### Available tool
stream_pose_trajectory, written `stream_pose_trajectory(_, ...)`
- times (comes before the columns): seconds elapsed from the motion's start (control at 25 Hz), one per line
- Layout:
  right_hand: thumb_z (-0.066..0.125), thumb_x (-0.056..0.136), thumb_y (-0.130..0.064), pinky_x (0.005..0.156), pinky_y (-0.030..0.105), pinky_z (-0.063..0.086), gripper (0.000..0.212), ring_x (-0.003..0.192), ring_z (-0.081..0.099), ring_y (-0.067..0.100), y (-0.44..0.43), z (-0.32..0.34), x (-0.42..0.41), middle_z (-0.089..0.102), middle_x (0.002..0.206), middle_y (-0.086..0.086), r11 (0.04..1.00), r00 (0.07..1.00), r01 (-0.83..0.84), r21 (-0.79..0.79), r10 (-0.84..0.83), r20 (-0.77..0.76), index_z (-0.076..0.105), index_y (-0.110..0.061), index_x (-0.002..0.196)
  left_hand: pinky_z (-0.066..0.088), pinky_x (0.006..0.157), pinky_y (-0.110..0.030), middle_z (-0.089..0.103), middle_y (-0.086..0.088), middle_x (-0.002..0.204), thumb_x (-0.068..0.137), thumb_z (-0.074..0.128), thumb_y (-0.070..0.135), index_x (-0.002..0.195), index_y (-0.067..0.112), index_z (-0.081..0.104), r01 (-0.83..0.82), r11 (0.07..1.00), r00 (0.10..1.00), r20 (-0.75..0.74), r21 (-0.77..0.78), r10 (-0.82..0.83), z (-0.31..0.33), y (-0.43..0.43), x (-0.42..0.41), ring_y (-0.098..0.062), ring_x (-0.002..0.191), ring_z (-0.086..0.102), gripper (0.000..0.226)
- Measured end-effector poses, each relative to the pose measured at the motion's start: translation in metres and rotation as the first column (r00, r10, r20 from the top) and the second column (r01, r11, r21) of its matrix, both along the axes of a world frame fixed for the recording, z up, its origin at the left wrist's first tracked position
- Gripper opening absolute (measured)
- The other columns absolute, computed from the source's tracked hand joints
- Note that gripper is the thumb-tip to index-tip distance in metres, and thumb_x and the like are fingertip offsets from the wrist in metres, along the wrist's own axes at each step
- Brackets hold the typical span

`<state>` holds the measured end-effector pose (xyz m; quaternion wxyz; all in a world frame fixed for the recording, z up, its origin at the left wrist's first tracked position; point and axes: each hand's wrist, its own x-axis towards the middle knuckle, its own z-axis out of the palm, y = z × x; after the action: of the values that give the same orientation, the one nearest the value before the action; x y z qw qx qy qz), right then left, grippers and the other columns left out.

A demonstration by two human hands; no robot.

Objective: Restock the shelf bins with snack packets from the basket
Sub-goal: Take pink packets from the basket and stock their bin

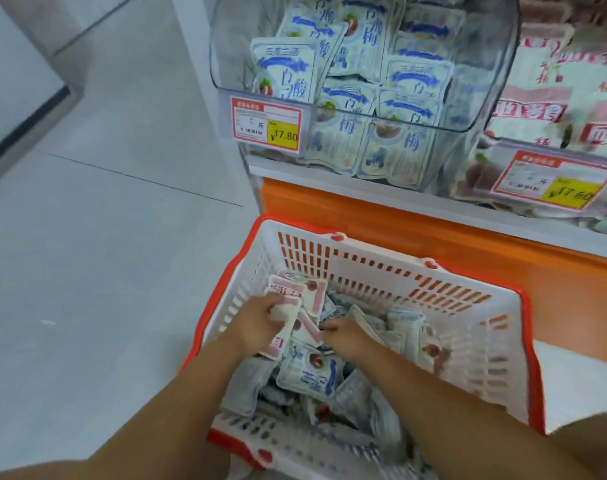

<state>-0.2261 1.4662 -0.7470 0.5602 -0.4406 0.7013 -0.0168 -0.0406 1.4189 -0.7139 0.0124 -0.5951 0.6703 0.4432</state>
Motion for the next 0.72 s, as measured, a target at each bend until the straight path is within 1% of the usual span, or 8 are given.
stream_pose_trajectory(0.04, 0.052, 0.098, -0.034, 0.059, 0.03, 0.037, 0.043, 0.062, 0.049, 0.028, -0.001, -0.003, 0.008, 0.049, 0.07, 0.023, 0.999, 0.999, 0.034, -0.02, -0.035, -0.008, 0.062, 0.0, 0.073, 0.044, 0.086, -0.017, 0.054, -0.001, 0.127, 0.089, 0.062, 0.003, 0.13, 0.017, 0.056, -0.017, 1.0, 1.0, 0.003, -0.016, 0.017, -0.002, 0.002, -0.001, -0.016, 0.111, 0.054, 0.044)
stream_pose_trajectory(0.12, 0.061, 0.093, -0.036, 0.054, 0.03, 0.027, 0.051, 0.047, 0.035, 0.017, -0.002, -0.004, 0.017, 0.036, 0.049, 0.002, 0.984, 0.984, 0.177, -0.017, -0.177, -0.004, 0.041, -0.015, 0.051, 0.052, 0.084, -0.026, 0.058, -0.001, 0.123, 0.089, 0.061, 0.007, 0.116, 0.03, 0.057, -0.057, 0.997, 0.998, -0.024, 0.046, 0.059, -0.01, 0.004, 0.002, -0.018, 0.103, 0.059, 0.036)
stream_pose_trajectory(0.2, 0.068, 0.09, -0.028, 0.056, 0.027, 0.035, 0.036, 0.051, 0.043, 0.01, -0.006, 0.0, 0.015, 0.046, 0.055, -0.005, 0.946, 0.944, 0.324, -0.023, -0.322, 0.065, 0.054, -0.019, 0.058, 0.049, 0.056, -0.021, 0.066, -0.004, 0.088, 0.089, 0.056, -0.001, 0.095, 0.021, 0.057, -0.149, 0.98, 0.977, -0.132, 0.131, 0.166, -0.002, 0.005, 0.002, -0.016, 0.068, 0.059, 0.022)
stream_pose_trajectory(0.28, 0.068, 0.091, -0.024, 0.068, 0.026, 0.051, 0.01, 0.068, 0.058, 0.011, -0.011, 0.01, 0.004, 0.066, 0.084, -0.001, 0.87, 0.86, 0.493, -0.035, -0.48, 0.171, 0.068, -0.015, 0.087, 0.042, 0.043, -0.02, 0.056, -0.003, 0.076, 0.092, 0.052, -0.004, 0.09, 0.014, 0.056, -0.269, 0.943, 0.934, -0.187, 0.194, 0.305, 0.001, 0.006, 0.0, -0.014, 0.056, 0.052, 0.018)
stream_pose_trajectory(0.4, 0.065, 0.092, -0.013, 0.077, 0.034, 0.058, 0.008, 0.081, 0.068, 0.026, -0.011, 0.027, -0.024, 0.071, 0.101, 0.016, 0.619, 0.549, 0.784, 0.048, -0.727, 0.413, 0.065, -0.006, 0.095, 0.051, 0.053, -0.023, 0.06, 0.006, 0.109, 0.095, 0.059, 0.03, 0.117, 0.022, 0.06, -0.231, 0.97, 0.972, -0.021, 0.08, 0.233, 0.012, 0.008, -0.01, -0.018, 0.076, 0.065, 0.024)
stream_pose_trajectory(0.48, 0.061, 0.093, -0.005, 0.07, 0.031, 0.06, 0.006, 0.082, 0.068, 0.029, -0.004, 0.043, -0.04, 0.07, 0.097, 0.018, 0.508, 0.351, 0.848, 0.148, -0.75, 0.561, 0.062, -0.001, 0.096, 0.054, 0.066, -0.029, 0.066, 0.001, 0.112, 0.095, 0.048, 0.052, 0.113, 0.02, 0.068, -0.307, 0.951, 0.949, -0.067, 0.03, 0.308, 0.031, 0.013, -0.025, -0.019, 0.08, 0.067, 0.042)
stream_pose_trajectory(0.6, 0.057, 0.092, 0.004, 0.064, 0.029, 0.06, 0.004, 0.084, 0.067, 0.031, 0.011, 0.065, -0.048, 0.07, 0.091, 0.018, 0.49, 0.203, 0.835, 0.249, -0.696, 0.689, 0.059, 0.002, 0.094, 0.057, 0.082, -0.034, 0.074, -0.005, 0.1, 0.092, 0.056, 0.051, 0.102, 0.013, 0.069, -0.433, 0.805, 0.715, -0.389, 0.404, 0.58, 0.055, 0.019, -0.05, -0.021, 0.089, 0.072, 0.041)
stream_pose_trajectory(0.72, 0.056, 0.09, 0.006, 0.071, 0.032, 0.056, 0.016, 0.08, 0.067, 0.025, 0.028, 0.088, -0.047, 0.07, 0.088, 0.013, 0.589, 0.299, 0.787, 0.185, -0.625, 0.721, 0.058, 0.002, 0.105, 0.058, 0.08, -0.032, 0.074, -0.013, 0.103, 0.09, 0.066, 0.022, 0.114, 0.002, 0.064, -0.344, 0.75, 0.498, -0.568, 0.564, 0.655, 0.07, 0.026, -0.066, -0.025, 0.094, 0.072, 0.031)
